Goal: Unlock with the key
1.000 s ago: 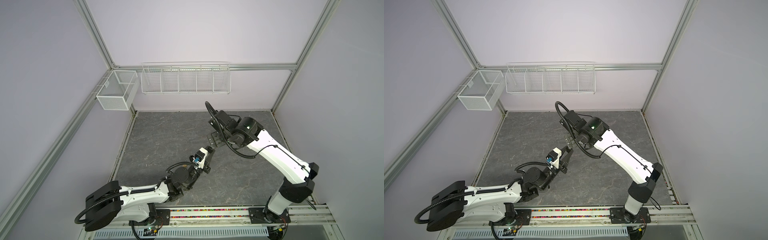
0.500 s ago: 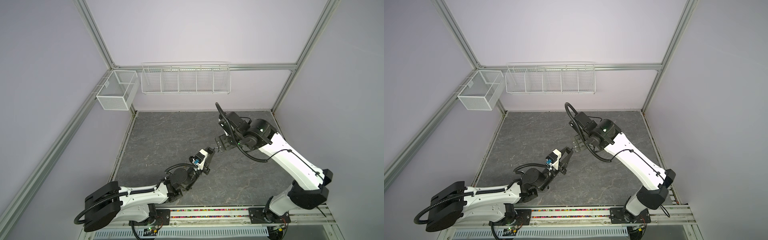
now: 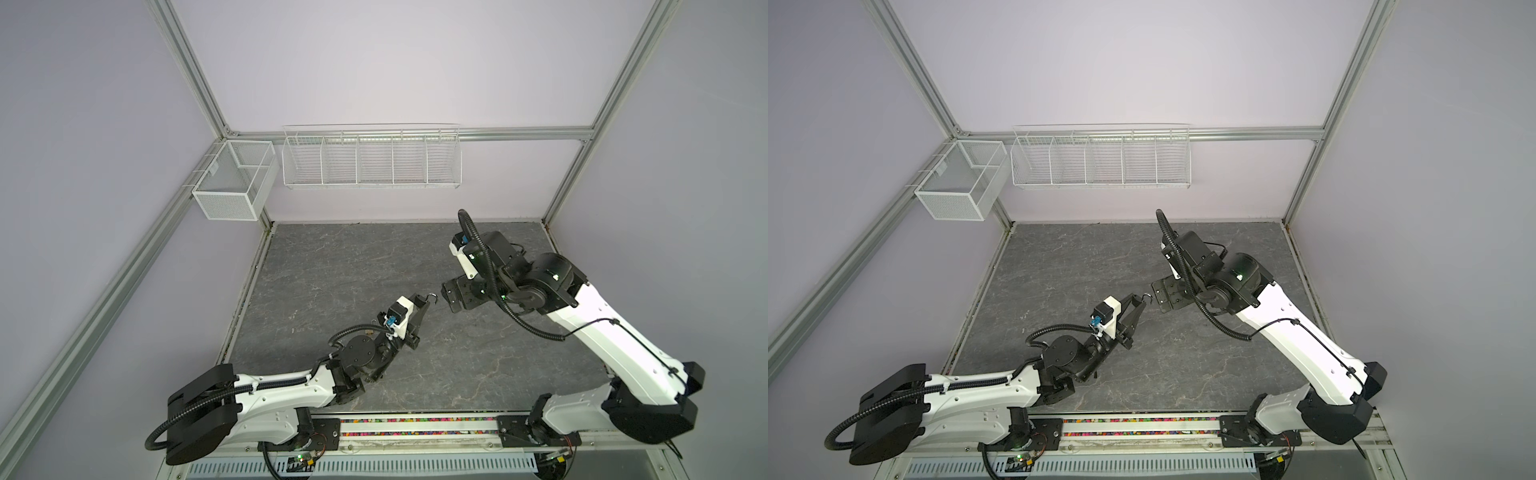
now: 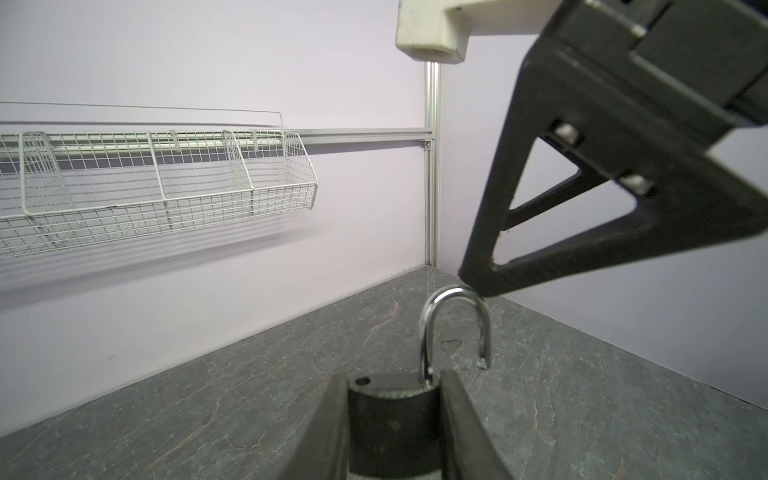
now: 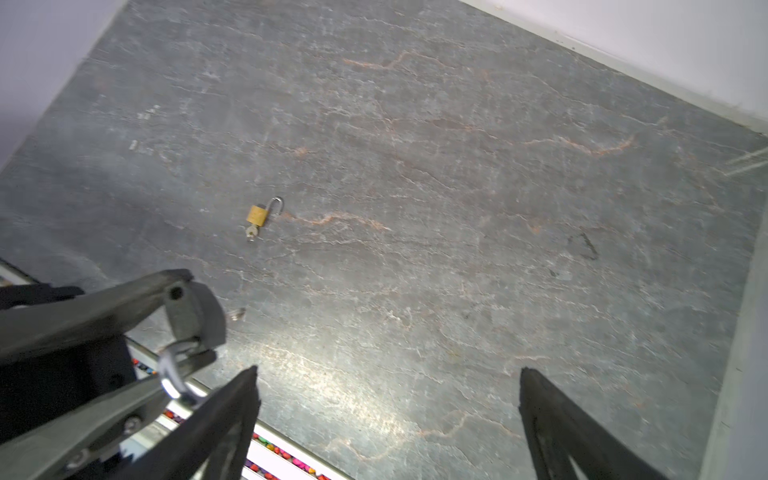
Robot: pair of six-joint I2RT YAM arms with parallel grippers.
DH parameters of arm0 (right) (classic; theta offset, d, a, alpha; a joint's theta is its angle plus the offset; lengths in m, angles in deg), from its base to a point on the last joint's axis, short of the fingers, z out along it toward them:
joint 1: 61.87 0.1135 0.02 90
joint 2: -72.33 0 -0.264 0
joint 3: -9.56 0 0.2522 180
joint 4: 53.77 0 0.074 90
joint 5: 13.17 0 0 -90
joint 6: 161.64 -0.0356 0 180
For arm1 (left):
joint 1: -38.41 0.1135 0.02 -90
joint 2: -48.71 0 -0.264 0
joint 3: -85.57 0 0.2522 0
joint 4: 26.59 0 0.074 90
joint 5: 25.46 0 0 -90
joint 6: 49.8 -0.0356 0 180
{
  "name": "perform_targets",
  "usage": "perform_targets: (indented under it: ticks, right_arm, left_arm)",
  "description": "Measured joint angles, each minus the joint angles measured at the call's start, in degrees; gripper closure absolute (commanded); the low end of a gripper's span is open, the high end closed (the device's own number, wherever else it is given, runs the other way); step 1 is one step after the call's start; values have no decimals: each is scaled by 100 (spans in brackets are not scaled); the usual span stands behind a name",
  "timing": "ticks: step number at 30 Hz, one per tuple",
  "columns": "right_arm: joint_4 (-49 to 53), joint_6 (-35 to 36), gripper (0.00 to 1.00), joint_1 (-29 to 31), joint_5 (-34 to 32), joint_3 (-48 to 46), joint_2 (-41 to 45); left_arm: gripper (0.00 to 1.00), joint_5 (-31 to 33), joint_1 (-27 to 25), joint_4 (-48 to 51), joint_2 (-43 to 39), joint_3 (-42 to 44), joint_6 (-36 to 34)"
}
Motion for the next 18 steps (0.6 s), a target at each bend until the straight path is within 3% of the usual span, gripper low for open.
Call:
perform_targets:
  ticks: [8, 13, 18]
  right_arm:
    - [-173, 31, 0, -48, 133, -205, 55]
    - [-197, 4, 0, -199, -133, -459, 216]
    - [-627, -55, 2, -391, -282, -1379, 691]
  left_arm:
    - [100, 7, 0, 138, 0, -157, 87]
    - [100, 216, 0, 356, 0, -186, 273]
    - [100, 737, 7, 1921, 2, -695, 1228]
